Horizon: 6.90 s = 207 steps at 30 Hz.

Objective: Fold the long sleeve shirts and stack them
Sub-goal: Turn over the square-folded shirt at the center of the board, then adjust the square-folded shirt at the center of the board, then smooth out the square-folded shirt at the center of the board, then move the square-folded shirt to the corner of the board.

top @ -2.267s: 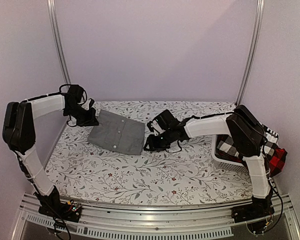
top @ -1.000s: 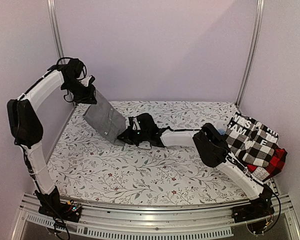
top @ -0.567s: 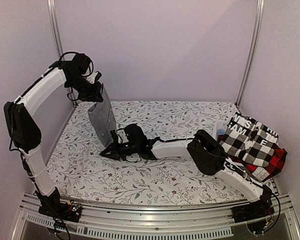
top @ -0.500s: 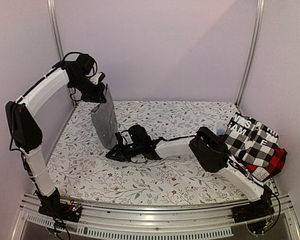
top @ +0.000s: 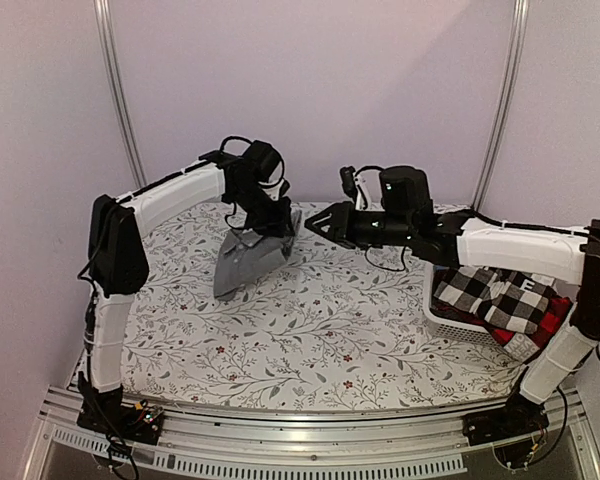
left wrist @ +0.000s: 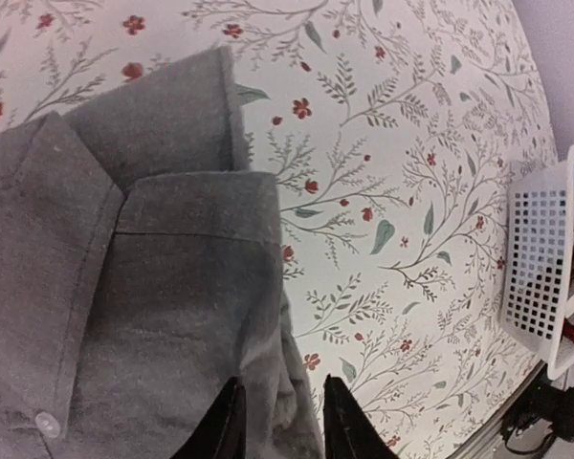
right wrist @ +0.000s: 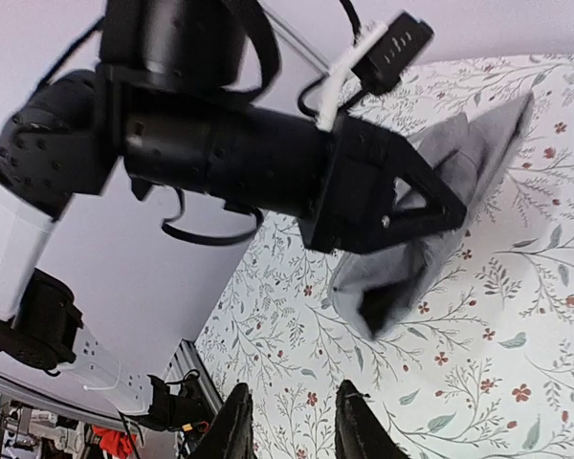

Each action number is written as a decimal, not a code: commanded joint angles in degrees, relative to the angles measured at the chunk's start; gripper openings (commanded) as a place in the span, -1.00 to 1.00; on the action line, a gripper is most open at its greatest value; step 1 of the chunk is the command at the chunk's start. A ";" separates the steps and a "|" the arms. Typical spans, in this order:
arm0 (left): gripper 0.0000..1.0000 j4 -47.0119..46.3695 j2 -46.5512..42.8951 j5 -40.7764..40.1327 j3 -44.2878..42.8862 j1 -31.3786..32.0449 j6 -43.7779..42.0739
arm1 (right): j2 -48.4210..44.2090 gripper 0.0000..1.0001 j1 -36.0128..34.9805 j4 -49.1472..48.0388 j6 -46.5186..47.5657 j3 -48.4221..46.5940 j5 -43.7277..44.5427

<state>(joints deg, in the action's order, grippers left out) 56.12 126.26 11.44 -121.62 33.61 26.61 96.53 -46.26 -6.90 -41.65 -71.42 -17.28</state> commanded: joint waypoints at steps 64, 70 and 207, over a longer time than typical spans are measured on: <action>-0.86 -37.06 -11.84 10.31 45.79 -14.39 -2.52 | 48.90 -0.63 2.58 41.90 18.97 -48.72 15.21; -1.00 -21.65 -18.00 2.68 39.90 -10.96 -3.31 | 40.66 -1.00 2.50 45.72 21.21 -46.13 17.00; 0.05 -25.22 -34.11 -3.32 74.06 -4.57 -1.37 | 5.71 0.98 9.35 27.82 20.82 -3.38 23.57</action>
<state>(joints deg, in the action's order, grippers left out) 25.36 94.08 6.24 -49.76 32.03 27.29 101.86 -37.32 21.76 -21.56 -73.56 6.70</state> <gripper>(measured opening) 0.525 0.990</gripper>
